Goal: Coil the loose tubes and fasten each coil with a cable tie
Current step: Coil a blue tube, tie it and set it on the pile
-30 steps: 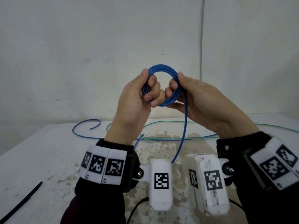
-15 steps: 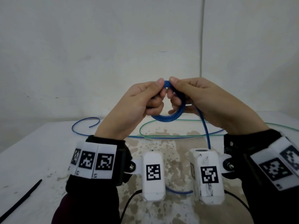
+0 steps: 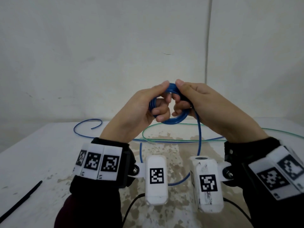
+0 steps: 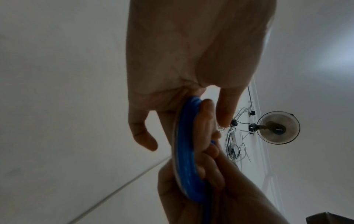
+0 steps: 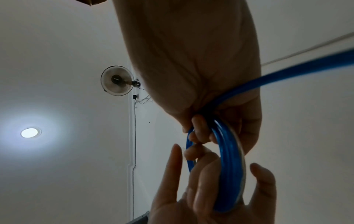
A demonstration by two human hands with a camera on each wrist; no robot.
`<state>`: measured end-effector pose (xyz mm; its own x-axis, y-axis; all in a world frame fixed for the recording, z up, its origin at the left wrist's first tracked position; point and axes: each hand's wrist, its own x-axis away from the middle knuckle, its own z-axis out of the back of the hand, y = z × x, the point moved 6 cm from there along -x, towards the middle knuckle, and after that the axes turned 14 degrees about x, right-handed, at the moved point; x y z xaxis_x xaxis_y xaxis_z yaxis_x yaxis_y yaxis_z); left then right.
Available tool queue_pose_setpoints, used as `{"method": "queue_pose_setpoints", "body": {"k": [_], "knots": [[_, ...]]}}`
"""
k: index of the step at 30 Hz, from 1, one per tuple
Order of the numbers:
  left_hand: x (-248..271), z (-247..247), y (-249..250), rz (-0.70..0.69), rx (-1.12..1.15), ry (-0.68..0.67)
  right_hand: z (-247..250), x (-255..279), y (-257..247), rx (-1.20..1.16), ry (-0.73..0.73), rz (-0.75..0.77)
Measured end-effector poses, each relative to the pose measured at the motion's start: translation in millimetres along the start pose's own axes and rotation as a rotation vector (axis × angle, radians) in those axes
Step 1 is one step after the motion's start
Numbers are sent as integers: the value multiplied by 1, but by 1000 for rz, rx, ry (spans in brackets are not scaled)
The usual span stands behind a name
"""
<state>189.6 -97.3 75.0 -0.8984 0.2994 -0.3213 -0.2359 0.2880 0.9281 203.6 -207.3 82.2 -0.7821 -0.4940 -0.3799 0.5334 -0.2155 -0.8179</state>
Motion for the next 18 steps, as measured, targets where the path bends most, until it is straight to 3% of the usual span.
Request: {"method": "queue_pose_setpoints", "body": {"k": [3, 6, 10, 13, 18], "knots": [[2, 3, -3, 27, -106, -15, -1, 2, -1, 98, -30, 5], [2, 3, 0, -41, -114, -16, 2, 1, -1, 139, 25, 7], [-2, 2, 2, -137, -40, 85, 7, 0, 2, 27, 107, -21], [-5, 8, 3, -180, 82, 164, 7, -1, 6, -34, 71, -38], [-6, 7, -2, -59, 186, 93, 3, -2, 3, -25, 51, -6]]}}
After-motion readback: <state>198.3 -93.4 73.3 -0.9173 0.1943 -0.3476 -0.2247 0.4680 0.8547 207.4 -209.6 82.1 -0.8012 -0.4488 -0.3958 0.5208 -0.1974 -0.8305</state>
